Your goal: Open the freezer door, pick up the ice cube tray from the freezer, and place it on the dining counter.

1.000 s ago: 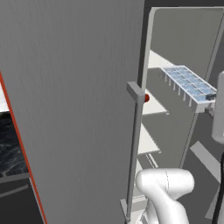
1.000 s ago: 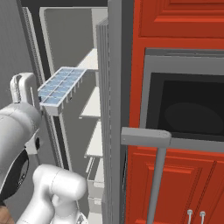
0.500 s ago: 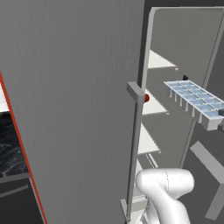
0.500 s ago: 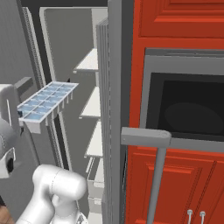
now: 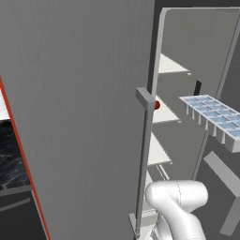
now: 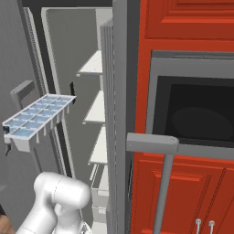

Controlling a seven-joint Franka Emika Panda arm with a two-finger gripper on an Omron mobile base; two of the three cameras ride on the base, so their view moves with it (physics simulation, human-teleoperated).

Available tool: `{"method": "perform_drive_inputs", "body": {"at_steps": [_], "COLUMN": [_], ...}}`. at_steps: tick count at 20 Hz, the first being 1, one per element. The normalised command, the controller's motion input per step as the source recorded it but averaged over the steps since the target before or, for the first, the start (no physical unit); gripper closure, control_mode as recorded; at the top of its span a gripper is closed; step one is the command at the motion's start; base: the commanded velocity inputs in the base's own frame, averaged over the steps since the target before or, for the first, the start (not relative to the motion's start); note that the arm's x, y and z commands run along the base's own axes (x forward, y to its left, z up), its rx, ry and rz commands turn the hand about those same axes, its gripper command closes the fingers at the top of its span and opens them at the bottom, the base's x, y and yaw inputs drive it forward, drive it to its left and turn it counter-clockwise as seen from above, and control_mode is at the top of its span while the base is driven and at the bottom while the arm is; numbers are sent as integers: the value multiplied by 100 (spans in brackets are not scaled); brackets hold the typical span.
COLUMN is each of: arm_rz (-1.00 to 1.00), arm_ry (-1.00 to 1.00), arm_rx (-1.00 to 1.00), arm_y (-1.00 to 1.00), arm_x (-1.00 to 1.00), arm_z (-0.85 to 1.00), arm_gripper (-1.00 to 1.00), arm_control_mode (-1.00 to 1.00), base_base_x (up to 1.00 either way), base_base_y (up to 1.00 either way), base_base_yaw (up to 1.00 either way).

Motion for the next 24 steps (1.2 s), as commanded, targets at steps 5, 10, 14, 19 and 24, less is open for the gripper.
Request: {"method": "perform_drive_inputs", "body": {"at_steps": [5,10,14,19,24], "arm_rz": [1,3,0,0,0], "arm_ry": [0,0,0,0,0], "arm_rx": [0,0,0,0,0], "arm_y": [0,0,0,0,0], "arm_x": [-22,-33,0,0,0], "arm_z": [0,0,0,0,0], "arm_gripper": [100,100,100,100,100], "arm_control_mode": [-100,-100,100,100,100], "base_base_x": [0,0,-68,-77,-42], "base_base_y": [0,0,6,30,31], "base_base_yaw": [0,0,12,40,67]}}
